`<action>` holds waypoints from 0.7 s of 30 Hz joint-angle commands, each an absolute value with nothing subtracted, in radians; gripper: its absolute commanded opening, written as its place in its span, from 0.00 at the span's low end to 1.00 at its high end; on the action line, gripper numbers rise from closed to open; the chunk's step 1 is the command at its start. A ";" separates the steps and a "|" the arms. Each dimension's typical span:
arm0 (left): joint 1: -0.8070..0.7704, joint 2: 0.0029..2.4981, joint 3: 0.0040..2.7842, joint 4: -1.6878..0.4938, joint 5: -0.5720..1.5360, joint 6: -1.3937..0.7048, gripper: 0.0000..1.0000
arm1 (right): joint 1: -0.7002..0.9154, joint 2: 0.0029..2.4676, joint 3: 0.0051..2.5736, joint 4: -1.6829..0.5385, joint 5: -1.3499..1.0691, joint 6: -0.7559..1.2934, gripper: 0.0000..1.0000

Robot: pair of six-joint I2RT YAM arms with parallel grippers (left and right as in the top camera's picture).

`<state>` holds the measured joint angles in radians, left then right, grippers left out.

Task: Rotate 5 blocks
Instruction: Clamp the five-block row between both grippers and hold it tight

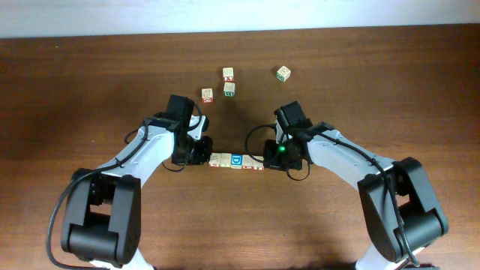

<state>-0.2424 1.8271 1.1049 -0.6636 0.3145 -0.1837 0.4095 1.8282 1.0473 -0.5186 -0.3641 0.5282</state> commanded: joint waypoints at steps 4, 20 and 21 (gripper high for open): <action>-0.244 1.835 1.097 -0.662 0.353 -0.197 0.00 | 0.393 1.839 1.056 -0.517 -0.368 0.549 0.04; -0.244 1.835 1.097 -0.654 0.352 -0.197 0.00 | 0.239 1.858 0.891 -0.281 -0.726 0.439 0.04; -0.244 1.835 1.097 -0.655 0.352 -0.197 0.00 | 0.256 1.858 0.891 -0.264 -0.725 0.439 0.04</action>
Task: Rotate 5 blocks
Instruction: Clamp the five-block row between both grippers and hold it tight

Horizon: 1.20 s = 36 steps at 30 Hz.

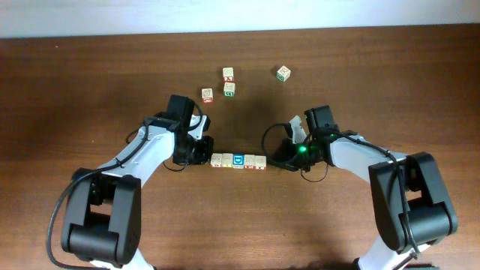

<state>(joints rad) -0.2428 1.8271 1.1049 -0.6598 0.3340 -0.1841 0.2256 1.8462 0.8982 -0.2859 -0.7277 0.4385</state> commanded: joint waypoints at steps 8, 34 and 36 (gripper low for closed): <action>-0.244 1.835 1.097 -0.649 0.355 -0.212 0.00 | 0.257 1.858 0.891 -0.265 -0.723 0.447 0.04; -0.244 1.835 1.097 -0.623 0.352 -0.154 0.00 | 0.255 1.858 0.891 -0.279 -0.748 0.449 0.04; -0.244 1.835 1.097 -0.622 0.352 -0.136 0.00 | 0.255 1.858 0.891 -0.280 -0.748 0.449 0.04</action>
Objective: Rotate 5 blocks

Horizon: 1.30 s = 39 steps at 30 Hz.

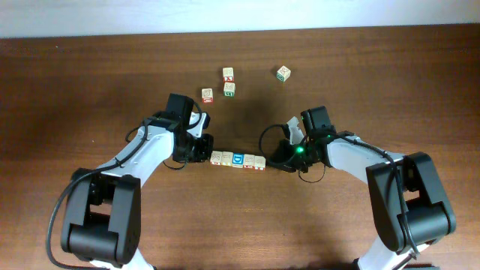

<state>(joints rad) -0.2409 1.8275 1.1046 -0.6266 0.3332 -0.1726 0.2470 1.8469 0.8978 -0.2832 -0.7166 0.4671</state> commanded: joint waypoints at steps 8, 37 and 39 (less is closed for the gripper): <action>-0.244 1.835 1.097 -0.621 0.352 -0.125 0.00 | 0.255 1.858 0.891 -0.279 -0.753 0.441 0.04; -0.244 1.835 1.097 -0.622 0.364 -0.125 0.00 | 0.311 1.751 0.924 -0.276 -0.801 0.416 0.04; -0.244 1.835 1.097 -0.623 0.365 -0.125 0.00 | 0.336 1.751 0.945 -0.286 -0.795 0.416 0.04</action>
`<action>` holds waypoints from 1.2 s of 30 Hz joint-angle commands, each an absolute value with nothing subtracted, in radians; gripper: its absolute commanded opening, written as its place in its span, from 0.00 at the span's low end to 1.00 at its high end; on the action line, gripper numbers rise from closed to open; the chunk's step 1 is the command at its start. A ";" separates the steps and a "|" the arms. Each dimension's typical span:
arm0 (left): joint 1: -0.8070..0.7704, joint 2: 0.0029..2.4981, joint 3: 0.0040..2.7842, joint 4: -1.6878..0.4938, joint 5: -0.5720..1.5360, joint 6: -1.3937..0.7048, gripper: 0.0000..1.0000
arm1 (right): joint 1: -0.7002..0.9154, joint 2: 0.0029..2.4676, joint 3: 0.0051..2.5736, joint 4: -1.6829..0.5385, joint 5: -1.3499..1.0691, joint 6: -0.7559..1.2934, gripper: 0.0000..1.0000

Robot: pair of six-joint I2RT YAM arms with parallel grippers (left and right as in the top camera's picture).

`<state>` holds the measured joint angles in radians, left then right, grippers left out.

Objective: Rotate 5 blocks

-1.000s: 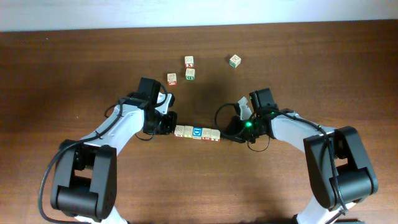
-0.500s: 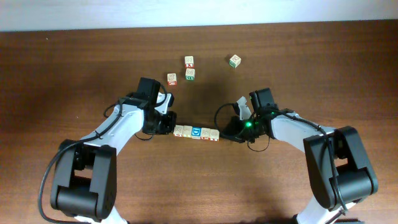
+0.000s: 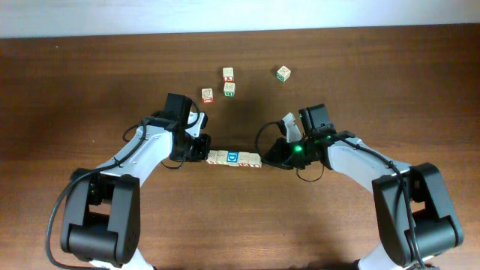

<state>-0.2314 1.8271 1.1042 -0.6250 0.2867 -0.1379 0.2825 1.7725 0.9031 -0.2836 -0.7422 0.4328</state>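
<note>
A short row of several wooden letter blocks (image 3: 234, 158) lies in the middle of the table, end to end, one with a blue face (image 3: 233, 157). The row slants slightly, its left end a little farther back. My left gripper (image 3: 199, 148) is at the row's left end, touching or nearly touching it. At the right end, close against the last block, is my right gripper (image 3: 271, 156). From overhead the fingers of both are hidden under the wrists, so neither gripper's state shows.
Loose blocks lie farther back: one with red marks (image 3: 207, 94), one with green marks (image 3: 229, 89), one behind it (image 3: 228, 73), and one tilted off to the right (image 3: 283, 73). The brown table (image 3: 375, 82) ends at a pale wall behind.
The right gripper has come left up to the row's right end. The row sits slightly farther back and left and is a bit more slanted. The left gripper has shifted back a little with it.
The right gripper stood at the row's right end while the left stayed at the left end. Then the right arm was drawn back to the right, clear of the blocks. It was closer again afterwards, and now both grippers flank the slightly shifted row.
</note>
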 commanded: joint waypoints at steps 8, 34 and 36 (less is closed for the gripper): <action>-0.244 1.835 1.097 -0.625 0.379 -0.125 0.00 | 0.389 1.751 1.030 -0.371 -0.748 0.397 0.04; -0.244 1.835 1.097 -0.625 0.379 -0.125 0.00 | 0.518 1.751 1.169 -0.434 -0.615 0.402 0.04; -0.244 1.835 1.097 -0.624 0.383 -0.125 0.00 | 0.518 1.751 1.169 -0.434 -0.615 0.402 0.04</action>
